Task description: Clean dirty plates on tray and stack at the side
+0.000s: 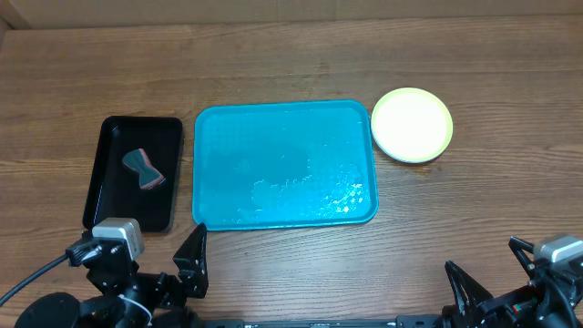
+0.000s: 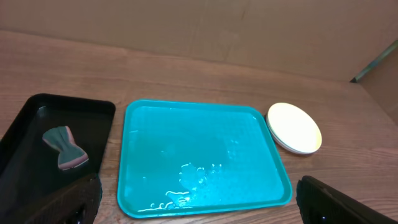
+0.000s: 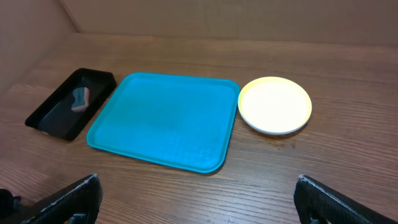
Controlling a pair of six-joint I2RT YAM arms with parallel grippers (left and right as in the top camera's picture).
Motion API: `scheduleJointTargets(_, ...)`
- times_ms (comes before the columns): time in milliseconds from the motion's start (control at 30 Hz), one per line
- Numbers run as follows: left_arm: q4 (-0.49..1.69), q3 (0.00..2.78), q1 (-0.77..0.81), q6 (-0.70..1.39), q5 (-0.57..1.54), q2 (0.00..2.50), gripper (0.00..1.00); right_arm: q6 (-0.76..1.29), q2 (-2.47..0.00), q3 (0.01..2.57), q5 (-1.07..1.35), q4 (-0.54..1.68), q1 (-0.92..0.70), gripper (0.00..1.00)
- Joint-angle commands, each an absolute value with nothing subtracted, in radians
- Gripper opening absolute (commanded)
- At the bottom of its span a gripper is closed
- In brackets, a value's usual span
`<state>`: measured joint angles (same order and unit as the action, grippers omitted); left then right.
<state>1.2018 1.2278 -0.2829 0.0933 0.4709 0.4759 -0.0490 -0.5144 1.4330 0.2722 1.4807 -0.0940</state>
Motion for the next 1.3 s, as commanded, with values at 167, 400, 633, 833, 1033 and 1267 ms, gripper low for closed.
scheduleJointTargets(167,1.208,1.213,-0.281,0.082,0.464,0.469,1.00,-0.052,-0.517,1.432,0.263,1.476,-0.098,1.00)
scheduleJointTargets(400,1.208,1.213,-0.281,0.082,0.464,0.469,1.00,-0.052,-0.517,1.432,0.263,1.476,-0.098,1.00)
scheduleJointTargets(633,1.208,1.213,-0.281,0.082,0.464,0.469,1.00,-0.052,-0.517,1.432,0.263,1.476,-0.107,1.00)
scheduleJointTargets(833,1.208,1.213,-0.281,0.082,0.464,0.469,1.00,-0.061,-0.508,1.432,0.255,1.499,-0.115,1.00)
scheduleJointTargets(1033,1.208,1.213,-0.281,0.082,0.464,0.469,1.00,-0.052,-0.455,1.345,0.245,1.464,-0.124,1.00)
scheduleJointTargets(1267,1.208,1.213,-0.281,0.082,0.464,0.469,1.00,-0.052,-0.274,0.962,0.260,1.084,-0.122,1.00)
